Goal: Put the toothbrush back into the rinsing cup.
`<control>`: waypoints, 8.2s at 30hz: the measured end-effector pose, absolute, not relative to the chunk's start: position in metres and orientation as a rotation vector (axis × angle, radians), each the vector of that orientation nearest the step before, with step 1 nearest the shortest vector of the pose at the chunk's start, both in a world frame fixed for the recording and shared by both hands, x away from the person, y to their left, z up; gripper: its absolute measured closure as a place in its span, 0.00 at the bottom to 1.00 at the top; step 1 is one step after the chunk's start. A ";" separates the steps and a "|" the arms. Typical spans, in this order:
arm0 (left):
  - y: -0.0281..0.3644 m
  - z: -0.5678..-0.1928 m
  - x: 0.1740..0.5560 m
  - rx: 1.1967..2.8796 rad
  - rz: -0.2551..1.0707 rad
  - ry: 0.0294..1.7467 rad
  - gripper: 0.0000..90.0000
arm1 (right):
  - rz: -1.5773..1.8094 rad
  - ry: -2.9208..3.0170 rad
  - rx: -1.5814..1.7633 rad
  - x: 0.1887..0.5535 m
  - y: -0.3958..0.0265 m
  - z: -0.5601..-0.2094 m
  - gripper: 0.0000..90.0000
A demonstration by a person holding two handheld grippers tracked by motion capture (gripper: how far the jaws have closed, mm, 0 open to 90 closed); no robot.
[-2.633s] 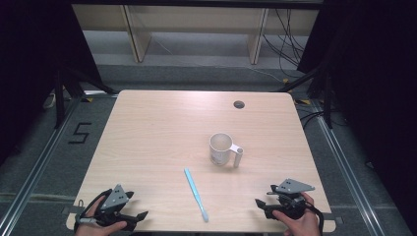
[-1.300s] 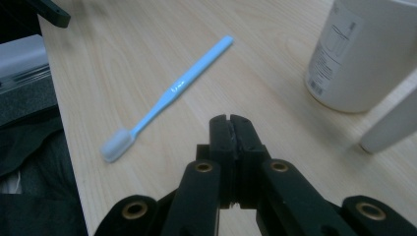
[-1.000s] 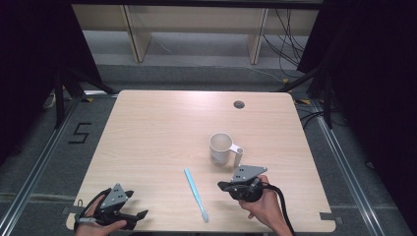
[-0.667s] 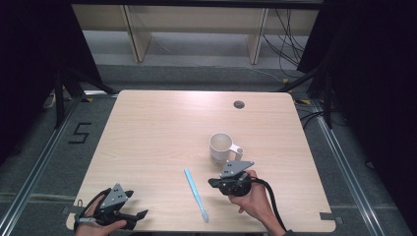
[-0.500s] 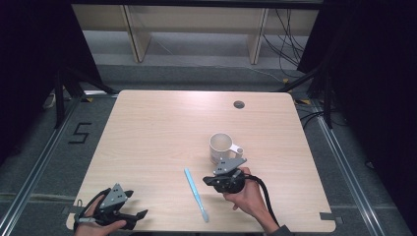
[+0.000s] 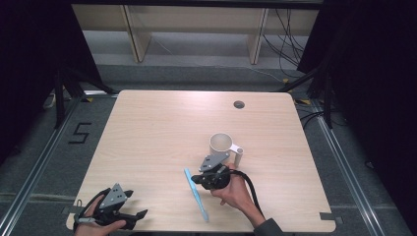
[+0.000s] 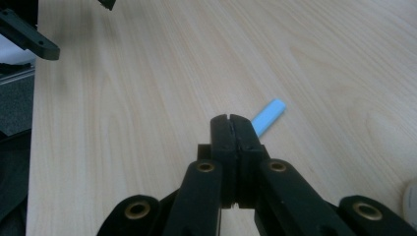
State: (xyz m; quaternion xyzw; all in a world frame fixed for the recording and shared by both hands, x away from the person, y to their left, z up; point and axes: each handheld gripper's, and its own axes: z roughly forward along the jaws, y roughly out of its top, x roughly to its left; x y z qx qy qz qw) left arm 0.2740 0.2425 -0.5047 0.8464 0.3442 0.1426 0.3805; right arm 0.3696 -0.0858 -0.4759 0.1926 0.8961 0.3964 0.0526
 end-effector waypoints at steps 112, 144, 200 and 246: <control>0.240 -0.503 0.273 2.147 0.359 0.865 0.18 | 1.003 2.829 0.875 0.353 -0.151 -0.497 1.00; 0.240 -0.501 0.274 2.147 0.354 0.864 0.18 | 1.030 2.845 0.860 0.332 -0.161 -0.495 1.00; 0.241 -0.501 0.276 2.132 0.354 0.876 0.18 | 0.696 2.894 0.462 0.322 -0.121 -0.476 0.78; 0.240 -0.501 0.277 2.141 0.352 0.854 0.18 | 0.022 3.119 0.189 0.340 -0.070 -0.476 0.87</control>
